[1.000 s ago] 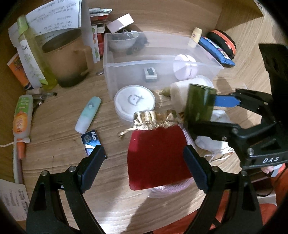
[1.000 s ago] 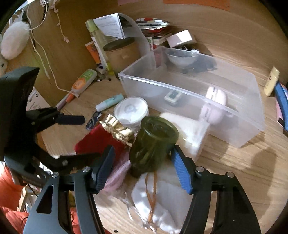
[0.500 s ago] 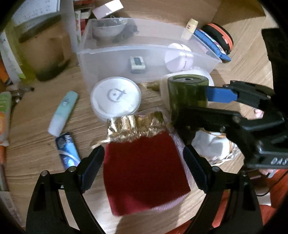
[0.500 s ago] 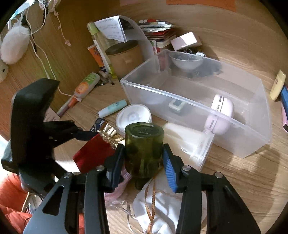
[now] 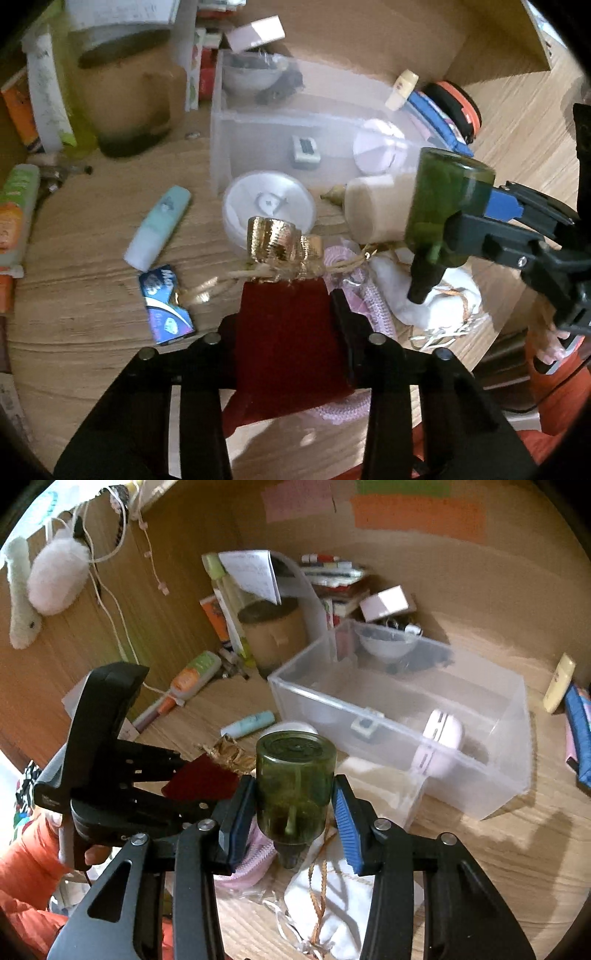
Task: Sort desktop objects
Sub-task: 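Grasp the red velvet pouch with the left tool while the right tool grasps the green bottle, then carry the pouch and bottle over the clear box and release both inside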
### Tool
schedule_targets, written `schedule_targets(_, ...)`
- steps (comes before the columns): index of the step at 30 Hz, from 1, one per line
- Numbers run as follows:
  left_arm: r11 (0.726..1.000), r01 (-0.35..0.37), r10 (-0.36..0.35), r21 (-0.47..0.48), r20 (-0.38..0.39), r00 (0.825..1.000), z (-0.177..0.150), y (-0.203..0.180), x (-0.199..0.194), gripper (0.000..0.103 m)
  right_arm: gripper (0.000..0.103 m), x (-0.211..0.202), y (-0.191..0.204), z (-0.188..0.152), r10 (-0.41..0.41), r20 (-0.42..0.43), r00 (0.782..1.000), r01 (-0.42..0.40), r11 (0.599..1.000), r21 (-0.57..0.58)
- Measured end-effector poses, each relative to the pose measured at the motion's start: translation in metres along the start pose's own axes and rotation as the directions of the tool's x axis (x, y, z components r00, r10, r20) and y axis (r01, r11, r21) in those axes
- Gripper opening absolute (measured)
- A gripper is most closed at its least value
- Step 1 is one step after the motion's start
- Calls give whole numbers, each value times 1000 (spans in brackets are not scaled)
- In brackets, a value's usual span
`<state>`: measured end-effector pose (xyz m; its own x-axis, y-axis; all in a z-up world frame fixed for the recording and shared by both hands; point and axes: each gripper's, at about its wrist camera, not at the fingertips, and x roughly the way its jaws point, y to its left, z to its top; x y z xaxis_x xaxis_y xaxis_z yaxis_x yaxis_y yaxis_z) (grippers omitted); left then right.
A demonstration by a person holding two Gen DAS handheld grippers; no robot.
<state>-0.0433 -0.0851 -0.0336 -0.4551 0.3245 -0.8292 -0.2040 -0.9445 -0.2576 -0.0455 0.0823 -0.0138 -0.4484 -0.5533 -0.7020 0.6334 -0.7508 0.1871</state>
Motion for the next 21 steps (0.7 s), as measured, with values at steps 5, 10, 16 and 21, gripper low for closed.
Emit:
schedule_targets(5,1000,9,-9,7,80,997,6,-4,-24,36,39,-23,-2,7,-31,74,997,31,999,6)
schedule_targets(10,999,-11,5,30,182,983,20,-13,-51,17,39,-48,-12,18,-57,148,987,52,998,37)
schedule_targets(16,999,-14,0,44,291,957,41,-20,-73,12,39,-73,-31,34,-93,231,968,77,994,75)
schedule_targets(21,1000,-12,2,26,336,942,61,-15,-78,11,39,-86,-49,45,-118,274,954,95,991,98)
